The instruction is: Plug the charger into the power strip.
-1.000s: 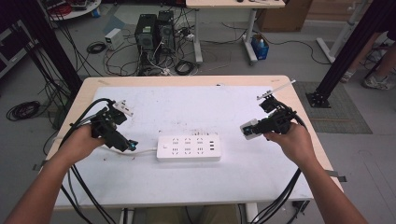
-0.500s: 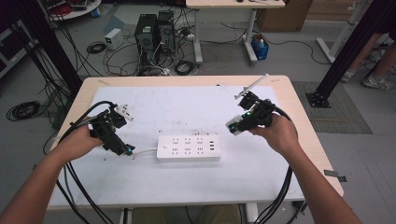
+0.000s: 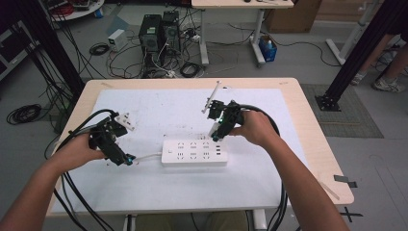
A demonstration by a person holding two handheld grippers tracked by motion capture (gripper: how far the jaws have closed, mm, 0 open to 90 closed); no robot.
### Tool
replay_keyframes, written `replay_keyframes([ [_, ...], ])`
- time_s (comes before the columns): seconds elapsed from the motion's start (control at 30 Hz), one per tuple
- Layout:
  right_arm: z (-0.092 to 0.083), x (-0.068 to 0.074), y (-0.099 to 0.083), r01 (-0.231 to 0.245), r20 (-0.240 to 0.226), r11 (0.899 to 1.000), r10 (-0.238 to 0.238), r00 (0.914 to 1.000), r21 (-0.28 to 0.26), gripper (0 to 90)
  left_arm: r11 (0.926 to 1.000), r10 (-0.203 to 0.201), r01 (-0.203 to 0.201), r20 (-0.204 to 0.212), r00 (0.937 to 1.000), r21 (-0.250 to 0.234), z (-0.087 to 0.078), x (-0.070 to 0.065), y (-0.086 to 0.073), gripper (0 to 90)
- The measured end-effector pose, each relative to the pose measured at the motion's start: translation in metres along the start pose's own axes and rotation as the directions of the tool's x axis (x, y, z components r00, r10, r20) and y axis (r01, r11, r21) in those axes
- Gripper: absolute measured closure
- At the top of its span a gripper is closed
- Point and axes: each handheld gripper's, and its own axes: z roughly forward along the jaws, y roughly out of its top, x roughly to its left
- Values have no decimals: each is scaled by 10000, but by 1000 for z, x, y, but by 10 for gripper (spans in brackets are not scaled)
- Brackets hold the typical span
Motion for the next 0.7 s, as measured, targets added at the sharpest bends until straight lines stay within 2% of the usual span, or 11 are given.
replay_keyframes([
  [0.1, 9, 2, 11, 475, -49, 9978, -473, 9989, 452, 621, 9998, 140, -141, 63, 9999, 166, 3, -1, -3, 42],
  [0.27, 22, 4, 23, 967, -55, 9921, -965, 9953, 801, 621, 9991, 285, -294, 302, 9991, 290, 7, -1, -2, 42],
  [0.4, 42, 9, 29, 1638, 168, 9766, -1677, 9857, 1395, 621, 9991, 372, -382, 471, 9982, 185, 9, -2, 0, 42],
  [0.5, 53, 9, 30, 1810, 43, 9665, -1849, 9828, 1820, 622, 9989, 406, -417, 531, 9978, 206, 10, -1, 1, 42],
  [0.63, 61, 8, 32, 1963, -133, 9621, -1973, 9802, 1894, 622, 9994, 308, -315, 536, 9981, 125, 10, 1, 1, 42],
  [0.7, 67, 9, 34, 2142, -150, 9559, -2156, 9764, 2009, 622, 9997, 211, -215, 517, 9984, 68, 10, 2, 0, 42],
])
